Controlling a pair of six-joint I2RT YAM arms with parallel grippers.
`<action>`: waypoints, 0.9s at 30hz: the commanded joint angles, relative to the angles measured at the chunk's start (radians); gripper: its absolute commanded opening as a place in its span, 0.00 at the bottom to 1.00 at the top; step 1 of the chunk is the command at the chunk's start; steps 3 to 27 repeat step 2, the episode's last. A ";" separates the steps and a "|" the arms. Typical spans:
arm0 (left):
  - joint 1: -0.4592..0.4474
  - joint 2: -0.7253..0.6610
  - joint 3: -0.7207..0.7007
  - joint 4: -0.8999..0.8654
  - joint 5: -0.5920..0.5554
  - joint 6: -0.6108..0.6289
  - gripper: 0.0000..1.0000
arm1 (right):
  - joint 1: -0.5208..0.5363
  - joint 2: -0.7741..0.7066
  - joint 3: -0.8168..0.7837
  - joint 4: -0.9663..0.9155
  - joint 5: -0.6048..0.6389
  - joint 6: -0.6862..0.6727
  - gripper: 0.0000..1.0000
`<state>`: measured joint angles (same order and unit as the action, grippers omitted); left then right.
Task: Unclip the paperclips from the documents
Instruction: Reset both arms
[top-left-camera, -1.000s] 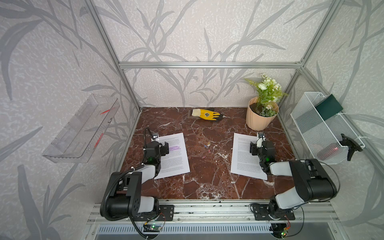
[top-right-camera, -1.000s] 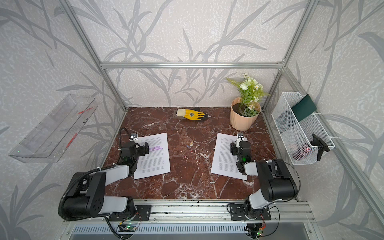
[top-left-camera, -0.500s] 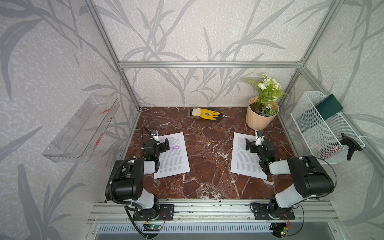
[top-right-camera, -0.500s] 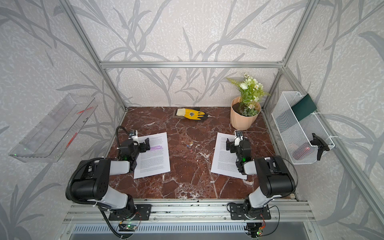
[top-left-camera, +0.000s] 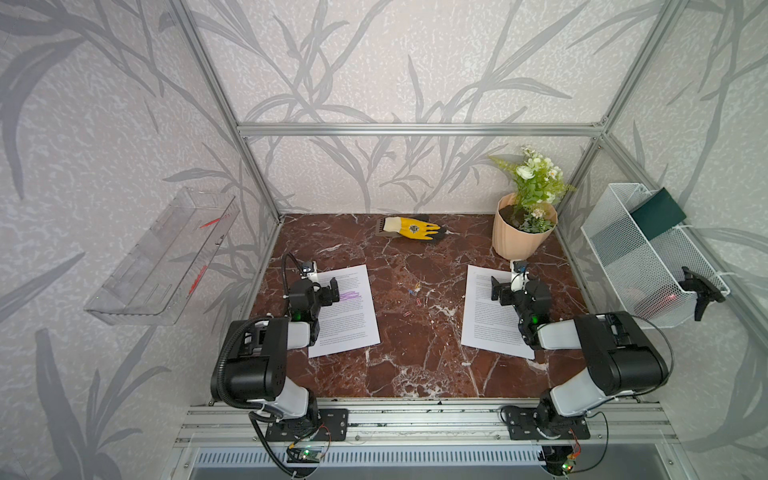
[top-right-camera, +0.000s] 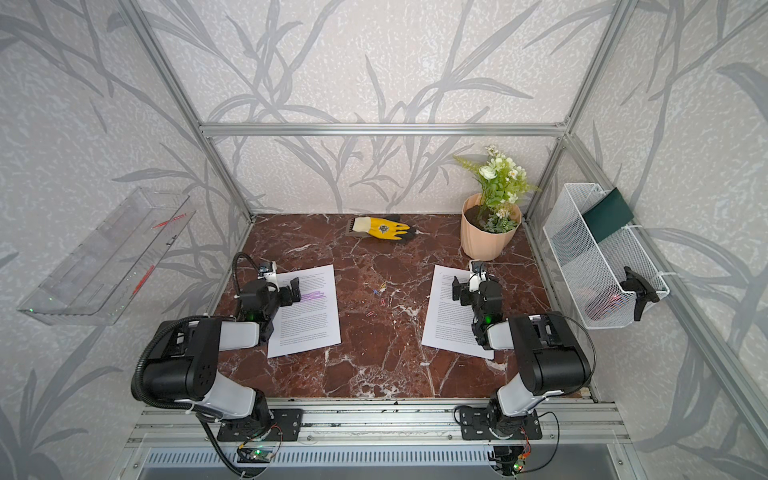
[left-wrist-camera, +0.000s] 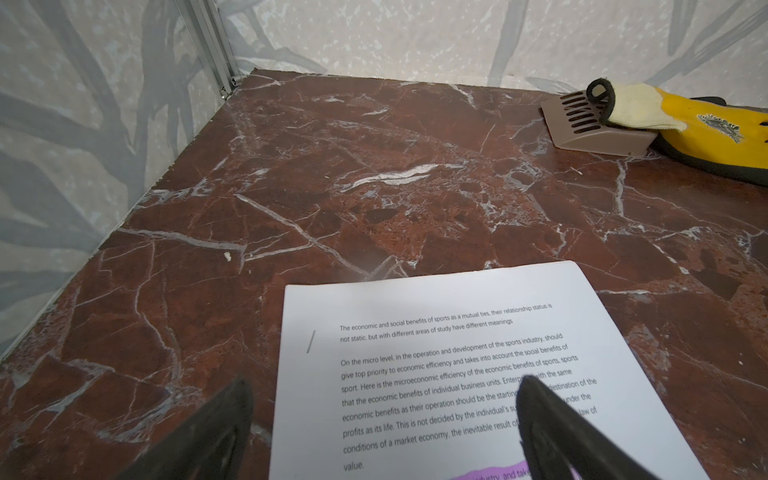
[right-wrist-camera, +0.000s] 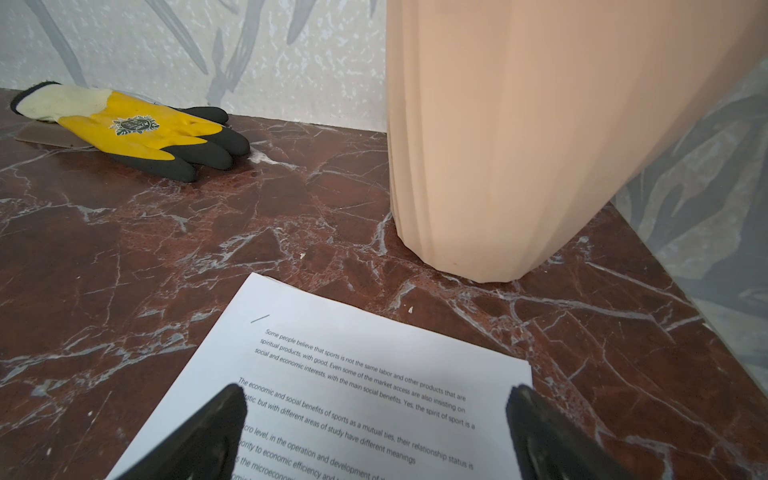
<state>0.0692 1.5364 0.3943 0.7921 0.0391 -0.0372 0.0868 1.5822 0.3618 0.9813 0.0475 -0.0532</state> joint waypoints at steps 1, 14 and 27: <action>-0.005 -0.012 0.015 0.012 -0.005 0.008 0.99 | -0.001 0.001 -0.002 0.020 0.008 0.007 0.99; -0.008 -0.012 0.012 0.018 -0.012 0.009 0.99 | -0.001 0.001 -0.002 0.019 0.008 0.007 0.99; -0.008 -0.012 0.012 0.018 -0.012 0.009 0.99 | -0.001 0.001 -0.002 0.019 0.008 0.007 0.99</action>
